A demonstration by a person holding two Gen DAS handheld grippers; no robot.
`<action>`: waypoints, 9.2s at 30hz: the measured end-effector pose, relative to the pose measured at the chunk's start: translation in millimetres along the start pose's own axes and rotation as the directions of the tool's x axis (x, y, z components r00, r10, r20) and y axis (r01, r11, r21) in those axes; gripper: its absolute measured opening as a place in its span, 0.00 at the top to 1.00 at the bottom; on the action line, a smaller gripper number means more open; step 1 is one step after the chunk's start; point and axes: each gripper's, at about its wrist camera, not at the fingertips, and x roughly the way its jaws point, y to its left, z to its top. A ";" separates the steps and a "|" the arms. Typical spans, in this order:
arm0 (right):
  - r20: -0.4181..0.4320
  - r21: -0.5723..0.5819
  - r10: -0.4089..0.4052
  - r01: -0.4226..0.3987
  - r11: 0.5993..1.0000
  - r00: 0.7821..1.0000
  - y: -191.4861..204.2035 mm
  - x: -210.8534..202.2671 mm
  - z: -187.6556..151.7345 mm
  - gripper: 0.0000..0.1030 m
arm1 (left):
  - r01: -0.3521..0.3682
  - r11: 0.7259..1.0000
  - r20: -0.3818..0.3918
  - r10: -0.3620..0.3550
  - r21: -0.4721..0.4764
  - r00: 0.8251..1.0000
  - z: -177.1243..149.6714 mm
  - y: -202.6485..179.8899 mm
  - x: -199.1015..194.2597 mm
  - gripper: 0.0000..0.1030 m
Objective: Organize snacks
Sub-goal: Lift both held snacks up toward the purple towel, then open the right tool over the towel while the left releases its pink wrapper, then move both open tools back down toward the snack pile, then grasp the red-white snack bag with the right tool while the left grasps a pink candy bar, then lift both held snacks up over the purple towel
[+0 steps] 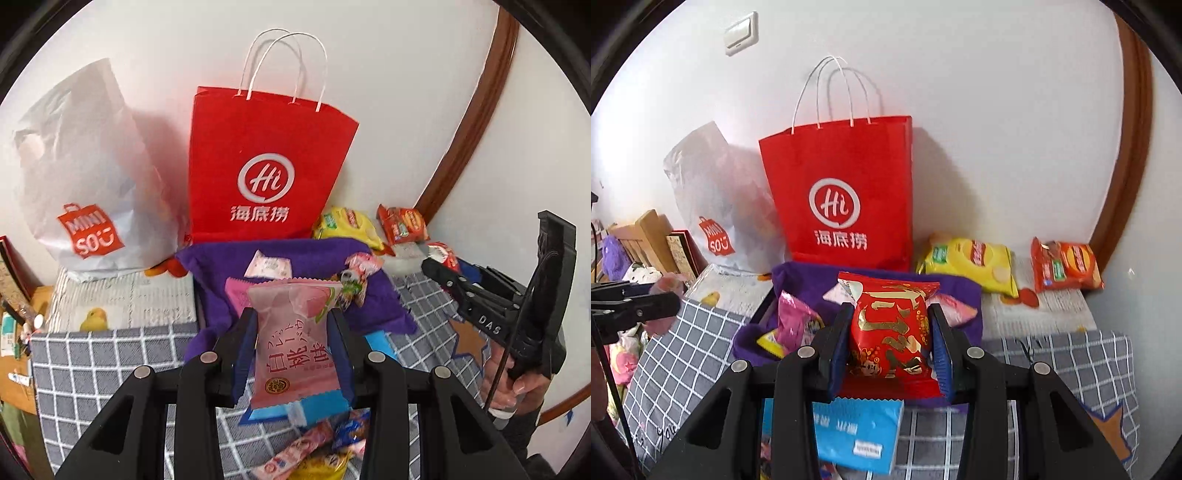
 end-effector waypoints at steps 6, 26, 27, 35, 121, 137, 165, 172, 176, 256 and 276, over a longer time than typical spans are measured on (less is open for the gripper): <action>0.015 -0.007 0.002 -0.002 1.000 1.000 -1.5 14.4 21.8 0.62 | 0.003 1.000 0.003 -0.003 0.004 1.000 16.5 -2.6 17.5 0.64; -0.140 0.079 0.154 -0.144 0.986 0.978 -18.3 108.3 34.3 0.61 | 0.028 0.996 -0.067 -0.033 -0.084 0.997 58.9 29.7 104.4 0.64; -0.150 0.080 0.159 -0.148 0.986 0.976 -18.7 112.8 32.6 0.61 | 0.027 0.996 -0.080 -0.034 -0.090 0.996 57.9 30.5 113.8 0.64; -0.252 0.080 0.135 -0.119 0.990 0.958 -18.1 156.9 11.9 0.61 | 0.042 0.988 -0.175 -0.067 -0.145 0.982 42.7 47.2 163.4 0.64; -0.398 0.006 0.109 -0.116 0.993 0.911 53.5 45.3 -182.8 0.18 | 0.022 0.999 -0.140 -0.028 -0.048 0.990 -85.7 48.1 -18.2 0.26; -0.282 -0.041 0.041 -0.055 0.998 0.959 45.7 -4.6 -202.6 0.70 | 0.027 1.000 -0.205 -0.025 0.008 0.978 -126.8 26.5 21.8 0.26; -0.248 0.050 -0.004 0.017 0.999 0.969 -3.5 1.3 -213.5 0.60 | 0.063 0.993 -0.292 -0.032 0.097 0.956 -164.3 7.7 84.7 0.73; -0.245 0.072 0.013 0.005 0.997 0.970 -3.6 2.0 -212.0 0.67 | -0.009 0.998 -0.228 0.025 0.070 0.973 -173.5 24.8 58.8 0.76; -0.252 0.089 0.022 0.001 0.996 0.967 -1.4 1.2 -208.4 0.69 | -0.007 1.000 -0.207 0.012 0.023 0.978 -168.6 35.5 47.3 0.77; -0.081 0.075 0.099 -0.093 0.993 0.992 4.3 29.5 10.7 0.69 | 0.044 0.999 -0.008 -0.044 -0.015 0.999 15.2 -14.0 34.5 0.77; -0.102 0.040 0.088 -0.084 0.996 0.991 -9.2 76.2 38.6 0.69 | -0.040 0.998 -0.013 0.039 -0.051 0.999 50.7 23.0 65.2 0.77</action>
